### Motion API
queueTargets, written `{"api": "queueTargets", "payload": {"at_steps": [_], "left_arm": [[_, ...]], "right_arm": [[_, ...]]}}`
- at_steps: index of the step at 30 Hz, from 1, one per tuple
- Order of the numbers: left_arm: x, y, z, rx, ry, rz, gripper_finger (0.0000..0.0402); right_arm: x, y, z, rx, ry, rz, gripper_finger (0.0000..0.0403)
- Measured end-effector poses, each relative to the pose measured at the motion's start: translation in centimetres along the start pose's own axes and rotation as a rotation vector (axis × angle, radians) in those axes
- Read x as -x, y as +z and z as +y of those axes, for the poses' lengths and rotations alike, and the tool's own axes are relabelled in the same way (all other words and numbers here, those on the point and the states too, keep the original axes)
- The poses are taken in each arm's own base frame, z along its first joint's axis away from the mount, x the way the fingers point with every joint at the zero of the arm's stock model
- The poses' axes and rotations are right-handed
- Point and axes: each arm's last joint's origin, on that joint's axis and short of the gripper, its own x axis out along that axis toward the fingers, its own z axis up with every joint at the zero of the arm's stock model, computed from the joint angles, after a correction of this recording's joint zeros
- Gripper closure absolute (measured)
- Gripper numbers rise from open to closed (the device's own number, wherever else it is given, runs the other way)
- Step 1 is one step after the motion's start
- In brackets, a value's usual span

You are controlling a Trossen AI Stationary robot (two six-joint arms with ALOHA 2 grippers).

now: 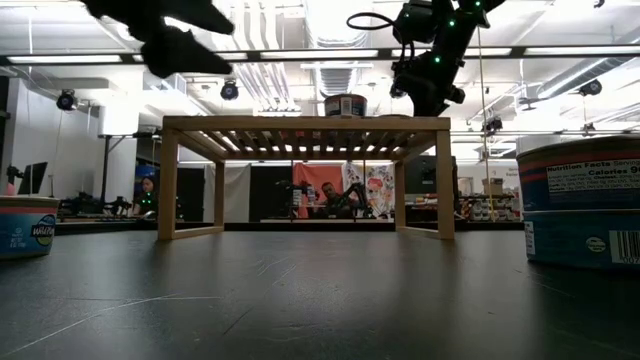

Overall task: Stack canned seafood by type on shelf
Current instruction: Put the blue and pink tuna can on the shelf

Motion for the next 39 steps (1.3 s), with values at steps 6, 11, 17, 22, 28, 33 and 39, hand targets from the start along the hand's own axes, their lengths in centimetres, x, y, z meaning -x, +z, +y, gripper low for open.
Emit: {"api": "queueTargets", "payload": {"at_steps": [6, 11, 17, 22, 28, 33, 39], "left_arm": [[2.0, 0.5, 0.4, 0.049, 0.062, 0.153, 0.007], [2.8, 1.8, 0.4, 0.055, 0.1, 0.212, 0.007], [3.3, 2.4, 0.4, 0.039, 0.121, 0.245, 0.007], [3.4, 2.2, 0.6, 0.048, 0.141, 0.271, 0.007], [3.5, 2.0, 0.7, 0.055, 0.155, 0.288, 0.0071], [3.5, 2.0, 0.7, 0.055, 0.155, 0.288, 0.0071], [3.5, 2.0, 0.7, 0.054, 0.155, 0.289, 0.0071]], "right_arm": [[0.0, 0.0, 0.0, 0.009, 0.0, 0.002, 0.039], [0.0, 0.0, 0.0, 0.01, 0.0, 0.003, 0.039], [0.0, 0.0, 0.1, 0.011, 0.023, 0.003, 0.039], [0.0, 0.0, 0.1, 0.002, 0.041, -0.001, 0.039], [0.0, 0.2, 0.1, 0.015, 0.042, -0.02, 0.039], [0.0, 0.2, 0.1, 0.019, 0.043, -0.024, 0.039], [0.0, 0.2, 0.1, 0.021, 0.045, -0.024, 0.039]]}}
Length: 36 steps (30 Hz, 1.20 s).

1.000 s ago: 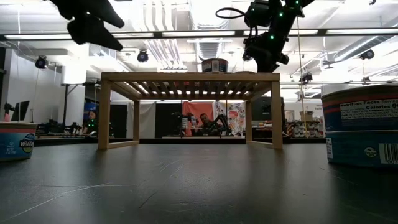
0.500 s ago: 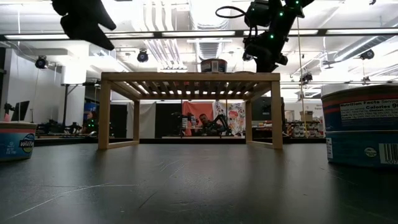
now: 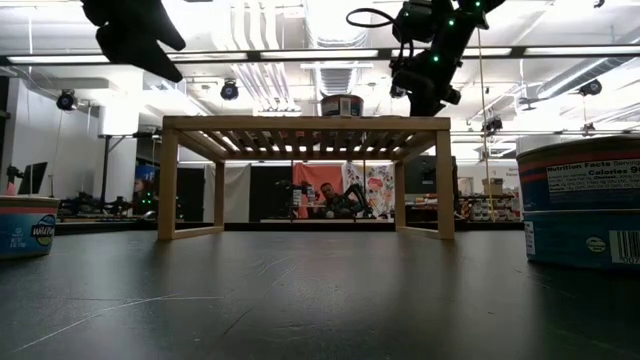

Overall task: Stack canned seafood by type on shelf
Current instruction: Put the blue and pink tuna can on the shelf, then put the blue tuna can on the shelf aligned with the other red tuna can

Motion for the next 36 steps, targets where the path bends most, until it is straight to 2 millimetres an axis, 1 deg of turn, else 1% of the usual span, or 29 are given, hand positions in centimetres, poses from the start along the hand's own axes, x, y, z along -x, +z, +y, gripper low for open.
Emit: {"api": "queueTargets", "payload": {"at_steps": [10, 19, 26, 31, 36], "left_arm": [[0.0, -0.1, 0.1, -0.005, 0.006, 0.007, 0.0071], [0.0, -0.1, 0.1, -0.006, 0.011, 0.004, 0.0071], [0.0, 0.1, 0.3, -0.01, 0.075, -0.048, 0.007], [-0.1, 0.2, 0.2, -0.007, 0.106, -0.081, 0.007], [-0.8, 0.4, -0.3, -0.011, 0.107, -0.1, 0.007]], "right_arm": [[0.0, 0.0, 0.0, 0.025, 0.006, -0.001, 0.039], [0.1, 0.0, 0.1, 0.013, 0.033, -0.002, 0.039], [0.9, -0.1, -0.1, 0.01, 0.031, -0.017, 0.039], [2.0, -0.3, -0.3, 0.005, 0.031, -0.039, 0.039], [3.7, -0.8, 0.7, 0.023, 0.055, -0.053, 0.039]]}}
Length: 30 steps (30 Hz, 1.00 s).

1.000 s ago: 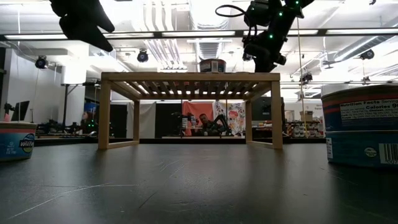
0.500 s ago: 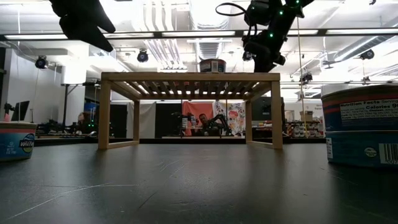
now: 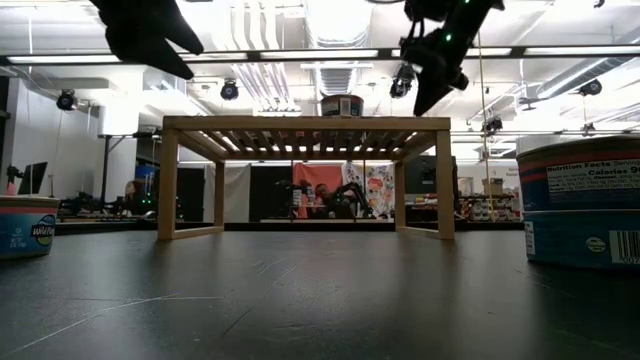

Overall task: Stack canned seafood by type on shelf
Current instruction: Put the blue tuna can on the shelf aligned with the other red tuna can

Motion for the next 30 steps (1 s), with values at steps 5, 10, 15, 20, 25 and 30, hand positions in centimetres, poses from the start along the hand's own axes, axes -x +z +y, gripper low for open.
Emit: {"api": "queueTargets", "payload": {"at_steps": [5, 10, 15, 20, 25, 30], "left_arm": [[-0.8, -0.1, -0.7, -0.032, 0.014, -0.004, 0.007], [-1.2, 0.0, -1.1, -0.058, 0.014, -0.024, 0.007], [-1.2, 0.2, -1.0, -0.097, 0.053, -0.058, 0.007], [-1.1, 0.4, -0.8, -0.138, 0.105, -0.094, 0.007], [-1.2, 0.5, -0.9, -0.146, 0.103, -0.099, 0.007], [-1.8, 0.2, -1.3, -0.16, 0.101, -0.078, 0.007]], "right_arm": [[1.8, -0.8, 2.5, 0.072, 0.063, -0.037, 0.039], [3.5, -2.2, 5.3, 0.13, 0.14, -0.073, 0.039], [4.2, -4.0, 8.0, 0.173, 0.222, -0.146, 0.039], [4.3, -6.1, 10.1, 0.198, 0.307, -0.201, 0.039], [3.9, -8.2, 11.9, 0.229, 0.385, -0.262, 0.039], [3.2, -9.9, 13.4, 0.263, 0.428, -0.246, 0.039]]}}
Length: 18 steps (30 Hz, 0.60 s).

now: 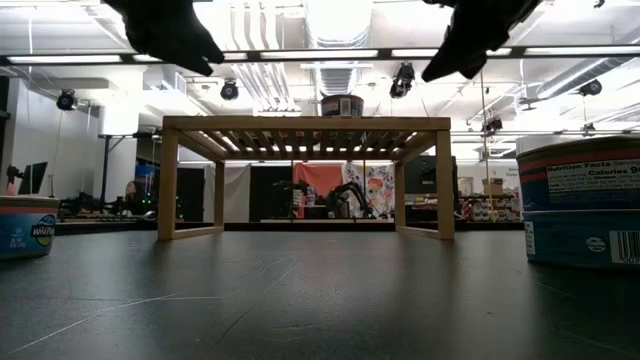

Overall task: Stack canned seafood by type on shelf
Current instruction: Put the blue tuna can on the shelf aligned with the other red tuna can

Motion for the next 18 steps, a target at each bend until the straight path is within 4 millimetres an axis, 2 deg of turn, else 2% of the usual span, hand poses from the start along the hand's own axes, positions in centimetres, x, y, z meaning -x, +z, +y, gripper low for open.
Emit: {"api": "queueTargets", "payload": {"at_steps": [10, 18], "left_arm": [[-2.0, -0.8, -1.9, -0.049, 0.015, 0.046, 0.007], [-2.6, -1.2, -2.7, -0.052, 0.013, 0.051, 0.007]], "right_arm": [[-1.6, -1.9, 2.7, 0.042, 0.068, 0.077, 0.039], [-2.1, -3.1, 4.9, 0.037, 0.12, 0.122, 0.039]]}}
